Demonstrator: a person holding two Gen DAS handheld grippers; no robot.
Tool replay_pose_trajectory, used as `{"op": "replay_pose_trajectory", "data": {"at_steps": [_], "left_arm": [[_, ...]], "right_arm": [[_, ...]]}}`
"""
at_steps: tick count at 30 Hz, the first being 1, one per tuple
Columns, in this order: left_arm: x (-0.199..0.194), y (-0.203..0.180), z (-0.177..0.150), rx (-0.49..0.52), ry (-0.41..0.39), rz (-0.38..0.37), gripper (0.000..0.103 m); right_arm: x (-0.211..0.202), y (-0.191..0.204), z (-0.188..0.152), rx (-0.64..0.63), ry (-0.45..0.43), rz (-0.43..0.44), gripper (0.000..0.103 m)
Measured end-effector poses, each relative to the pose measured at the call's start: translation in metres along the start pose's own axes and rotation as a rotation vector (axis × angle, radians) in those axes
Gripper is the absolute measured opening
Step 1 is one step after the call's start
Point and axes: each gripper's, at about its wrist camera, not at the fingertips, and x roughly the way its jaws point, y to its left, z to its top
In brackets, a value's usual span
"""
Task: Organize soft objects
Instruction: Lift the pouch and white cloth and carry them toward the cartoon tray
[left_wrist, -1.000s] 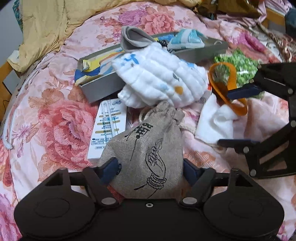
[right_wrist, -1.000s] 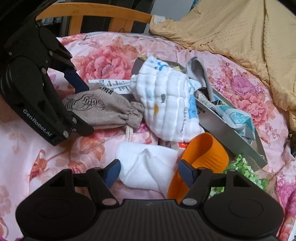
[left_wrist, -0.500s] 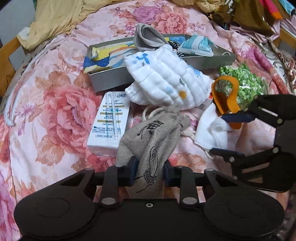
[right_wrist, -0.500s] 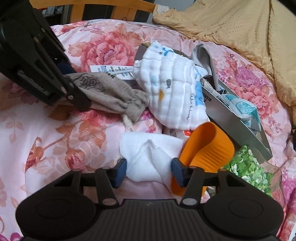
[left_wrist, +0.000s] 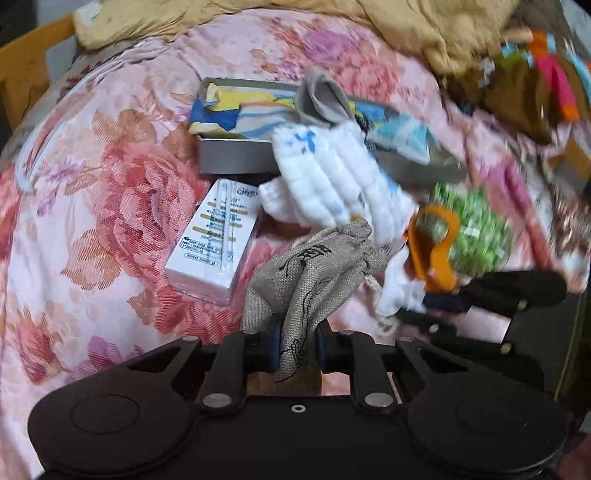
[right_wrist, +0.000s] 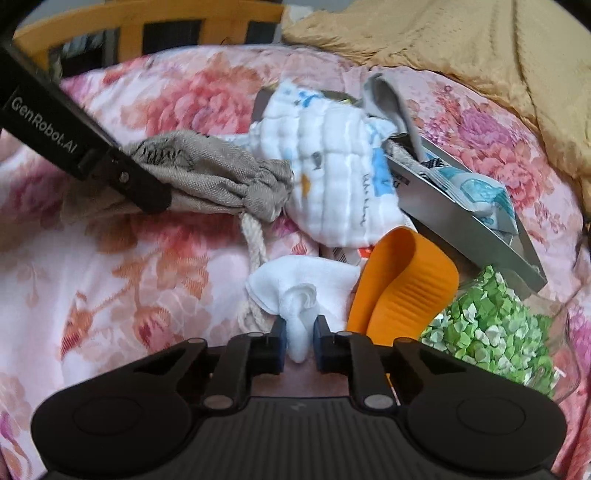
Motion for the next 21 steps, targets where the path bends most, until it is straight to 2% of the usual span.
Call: {"op": "replay_pose_trajectory", "data": {"at_steps": [5, 11, 14, 21], "left_arm": [[-0.001, 0.004, 0.001, -0.056, 0.000, -0.028, 0.019], [-0.015, 0.013, 0.004, -0.122, -0.065, -0.063, 0.019], [-0.024, 0.014, 0.005, -0.135, -0.105, -0.079, 0.019], [-0.047, 0.015, 0.008, -0.150, -0.250, -0.111, 0.019]], "right_arm": [[-0.010, -0.011, 0.002, 0.090, -0.045, 0.064, 0.017], [-0.030, -0.020, 0.004, 0.193, -0.130, 0.176, 0.015], [-0.039, -0.022, 0.004, 0.209, -0.169, 0.188, 0.015], [-0.076, -0.029, 0.007, 0.263, -0.338, 0.168, 0.015]]}}
